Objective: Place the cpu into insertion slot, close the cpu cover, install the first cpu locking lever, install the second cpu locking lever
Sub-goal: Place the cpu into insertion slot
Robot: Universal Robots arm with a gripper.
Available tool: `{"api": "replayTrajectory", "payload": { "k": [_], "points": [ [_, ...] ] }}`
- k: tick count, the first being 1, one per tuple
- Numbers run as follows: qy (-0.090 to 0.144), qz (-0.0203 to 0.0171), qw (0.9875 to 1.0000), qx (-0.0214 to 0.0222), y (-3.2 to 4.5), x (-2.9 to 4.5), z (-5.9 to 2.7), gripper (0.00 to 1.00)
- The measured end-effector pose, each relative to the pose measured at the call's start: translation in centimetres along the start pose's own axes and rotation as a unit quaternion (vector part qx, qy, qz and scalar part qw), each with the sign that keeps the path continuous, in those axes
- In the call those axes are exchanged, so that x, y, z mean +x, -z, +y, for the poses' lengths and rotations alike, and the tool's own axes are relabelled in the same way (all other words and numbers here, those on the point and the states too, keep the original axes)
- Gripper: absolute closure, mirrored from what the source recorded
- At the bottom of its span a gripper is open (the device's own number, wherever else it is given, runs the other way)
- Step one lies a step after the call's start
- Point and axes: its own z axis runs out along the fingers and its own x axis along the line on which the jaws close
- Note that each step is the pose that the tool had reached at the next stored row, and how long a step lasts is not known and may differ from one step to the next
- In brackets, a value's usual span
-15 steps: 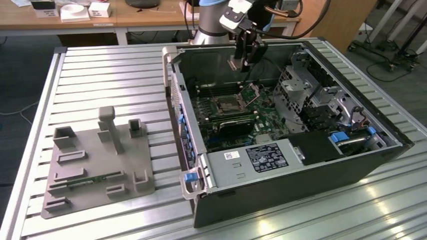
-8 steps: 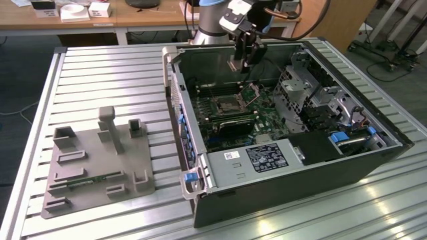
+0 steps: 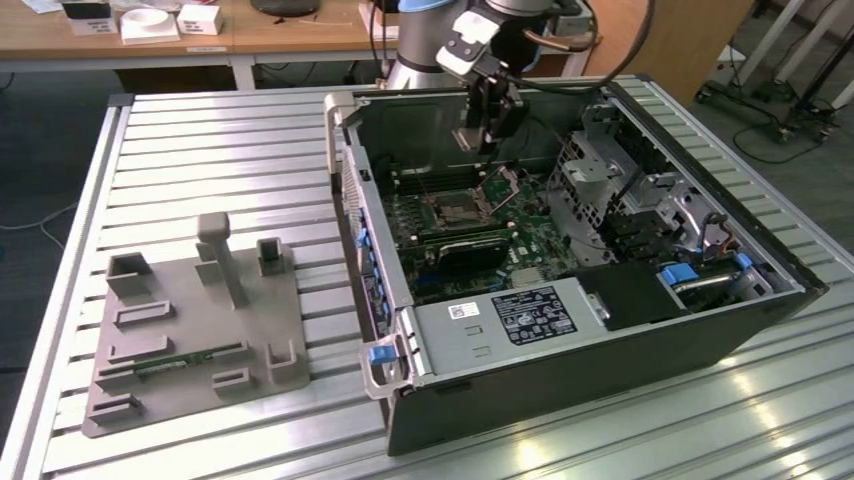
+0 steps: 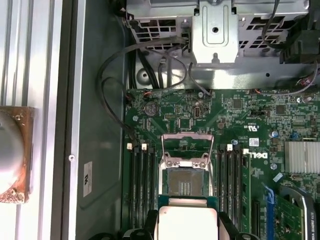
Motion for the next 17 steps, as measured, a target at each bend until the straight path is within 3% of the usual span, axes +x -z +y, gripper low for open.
{"api": "replayTrajectory", "payload": {
  "k": [13, 17],
  "points": [
    [0.006, 0.0001, 1.0, 0.0001, -2.37, 0.19, -0.23, 0.46],
    [0.007, 0.0, 1.0, 0.0002, -2.56, 0.19, -0.24, 0.46]
  ]
}}
